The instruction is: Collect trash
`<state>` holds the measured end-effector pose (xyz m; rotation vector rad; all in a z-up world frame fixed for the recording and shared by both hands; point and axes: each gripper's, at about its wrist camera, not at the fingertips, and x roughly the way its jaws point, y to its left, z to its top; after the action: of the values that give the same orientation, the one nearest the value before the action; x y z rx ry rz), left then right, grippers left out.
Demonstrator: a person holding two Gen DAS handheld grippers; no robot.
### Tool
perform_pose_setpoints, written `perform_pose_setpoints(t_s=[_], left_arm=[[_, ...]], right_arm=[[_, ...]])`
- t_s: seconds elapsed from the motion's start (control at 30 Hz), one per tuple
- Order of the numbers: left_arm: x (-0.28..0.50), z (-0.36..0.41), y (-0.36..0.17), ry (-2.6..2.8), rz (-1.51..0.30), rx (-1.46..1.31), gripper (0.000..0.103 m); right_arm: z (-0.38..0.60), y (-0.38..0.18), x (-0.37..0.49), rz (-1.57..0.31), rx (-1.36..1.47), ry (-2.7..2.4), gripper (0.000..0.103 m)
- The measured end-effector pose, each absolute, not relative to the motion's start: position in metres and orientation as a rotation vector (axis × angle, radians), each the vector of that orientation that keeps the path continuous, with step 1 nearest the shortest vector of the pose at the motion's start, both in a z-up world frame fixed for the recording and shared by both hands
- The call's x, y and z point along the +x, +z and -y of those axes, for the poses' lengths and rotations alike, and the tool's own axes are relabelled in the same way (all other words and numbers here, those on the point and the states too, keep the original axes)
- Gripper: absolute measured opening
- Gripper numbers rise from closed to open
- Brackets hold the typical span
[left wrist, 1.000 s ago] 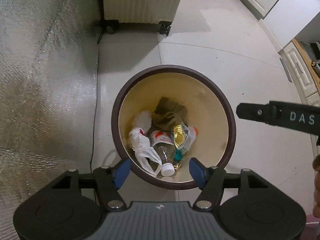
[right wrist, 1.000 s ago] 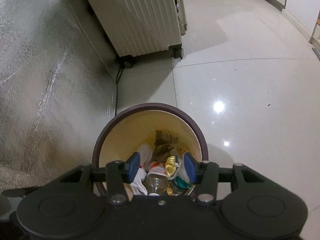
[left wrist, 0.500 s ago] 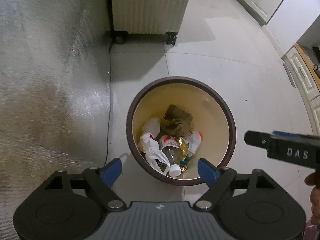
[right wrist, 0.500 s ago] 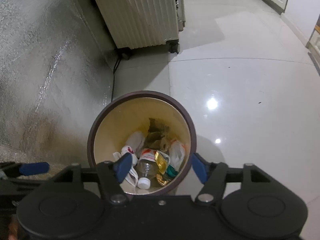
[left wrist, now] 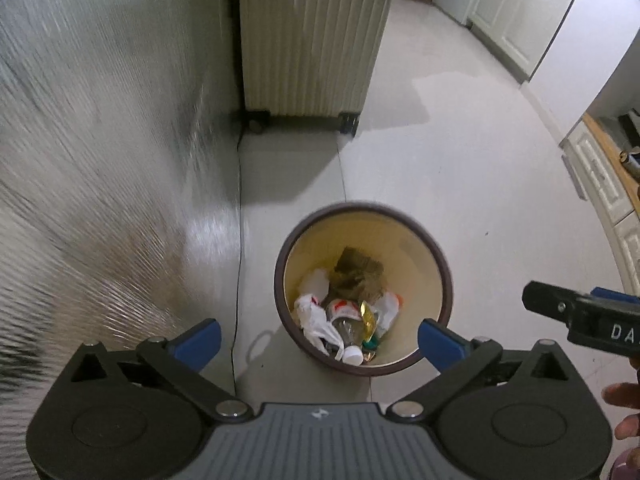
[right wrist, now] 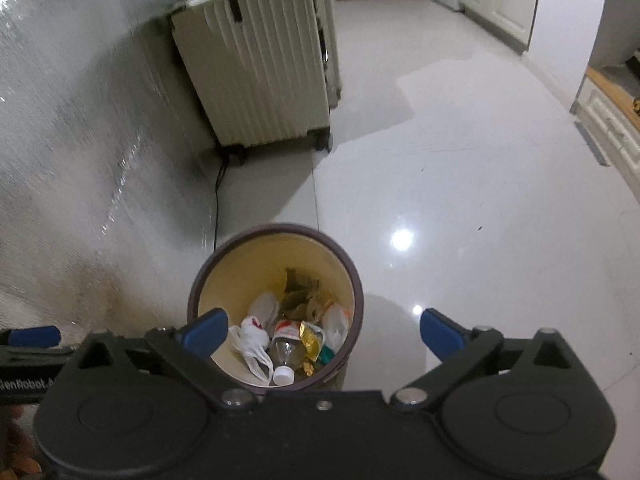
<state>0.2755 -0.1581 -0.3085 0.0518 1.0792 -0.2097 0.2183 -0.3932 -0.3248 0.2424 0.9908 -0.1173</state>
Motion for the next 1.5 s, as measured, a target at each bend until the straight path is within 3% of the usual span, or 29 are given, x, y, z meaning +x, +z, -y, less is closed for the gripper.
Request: perform_pose_setpoints(t_s=[0.87, 1.5], left_arm=[[0.159, 0.144, -0.112, -0.216, -0.824, 0.035, 0.103], [0.093, 0.075, -0.043, -0.145, -0.745, 0.042, 0.103]], right_arm=[[0.38, -0.128, 0.087, -0.766, 0.22, -0.216, 0.103], [0.331, -0.057, 0.026, -0.708, 0.184, -0.18, 0.103]])
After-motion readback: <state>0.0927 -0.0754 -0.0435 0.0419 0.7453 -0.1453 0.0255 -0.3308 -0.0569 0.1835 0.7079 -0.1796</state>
